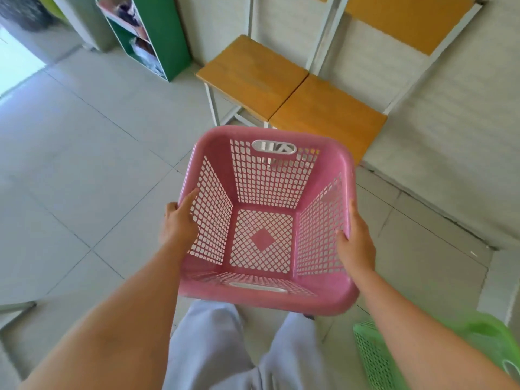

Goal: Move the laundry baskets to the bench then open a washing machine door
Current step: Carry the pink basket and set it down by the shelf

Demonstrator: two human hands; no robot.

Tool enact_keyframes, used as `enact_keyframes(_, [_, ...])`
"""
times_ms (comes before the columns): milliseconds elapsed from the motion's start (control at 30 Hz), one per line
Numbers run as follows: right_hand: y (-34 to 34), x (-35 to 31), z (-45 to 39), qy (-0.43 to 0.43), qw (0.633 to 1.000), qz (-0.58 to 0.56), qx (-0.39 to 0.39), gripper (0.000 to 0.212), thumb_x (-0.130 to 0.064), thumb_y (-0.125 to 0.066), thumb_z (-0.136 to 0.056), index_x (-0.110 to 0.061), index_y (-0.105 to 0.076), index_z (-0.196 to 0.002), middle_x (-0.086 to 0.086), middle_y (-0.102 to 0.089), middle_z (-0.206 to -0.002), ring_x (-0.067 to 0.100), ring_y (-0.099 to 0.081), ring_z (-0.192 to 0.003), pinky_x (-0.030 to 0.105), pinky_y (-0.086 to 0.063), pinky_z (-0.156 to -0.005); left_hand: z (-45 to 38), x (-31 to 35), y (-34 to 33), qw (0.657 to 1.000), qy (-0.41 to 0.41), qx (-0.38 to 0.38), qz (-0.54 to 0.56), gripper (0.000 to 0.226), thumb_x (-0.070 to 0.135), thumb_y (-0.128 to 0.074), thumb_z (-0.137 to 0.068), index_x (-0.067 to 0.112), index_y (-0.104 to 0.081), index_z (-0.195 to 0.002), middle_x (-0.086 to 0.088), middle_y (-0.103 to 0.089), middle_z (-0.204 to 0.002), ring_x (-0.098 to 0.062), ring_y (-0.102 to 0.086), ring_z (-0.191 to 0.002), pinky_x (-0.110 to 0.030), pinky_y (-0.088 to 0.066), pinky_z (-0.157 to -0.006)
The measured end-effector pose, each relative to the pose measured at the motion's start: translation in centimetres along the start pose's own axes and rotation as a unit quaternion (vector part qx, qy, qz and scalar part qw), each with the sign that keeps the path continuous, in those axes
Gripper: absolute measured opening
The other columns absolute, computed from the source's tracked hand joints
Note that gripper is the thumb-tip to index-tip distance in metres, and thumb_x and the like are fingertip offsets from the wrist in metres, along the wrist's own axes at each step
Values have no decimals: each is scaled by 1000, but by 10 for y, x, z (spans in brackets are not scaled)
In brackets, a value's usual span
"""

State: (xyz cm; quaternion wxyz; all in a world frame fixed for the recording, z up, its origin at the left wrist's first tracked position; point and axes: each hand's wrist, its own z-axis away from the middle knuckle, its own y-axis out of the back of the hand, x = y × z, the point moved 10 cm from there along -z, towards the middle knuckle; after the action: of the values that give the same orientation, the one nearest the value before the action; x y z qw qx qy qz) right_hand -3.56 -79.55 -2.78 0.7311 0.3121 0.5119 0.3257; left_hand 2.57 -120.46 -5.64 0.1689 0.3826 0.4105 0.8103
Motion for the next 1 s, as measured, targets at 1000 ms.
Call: enact_keyframes(1000, [-267,-480,-247,115,989,36,-83,76,-17,-45,-99,-43,4,-150,-1,-19,-160,26,-48,-130,44,-50,-93,-429,-122,305,993,100,53,32,68,5,-35,-93,52,-33,-142,-3,-40,-120,-22,-53,-91,-33,-48,-79])
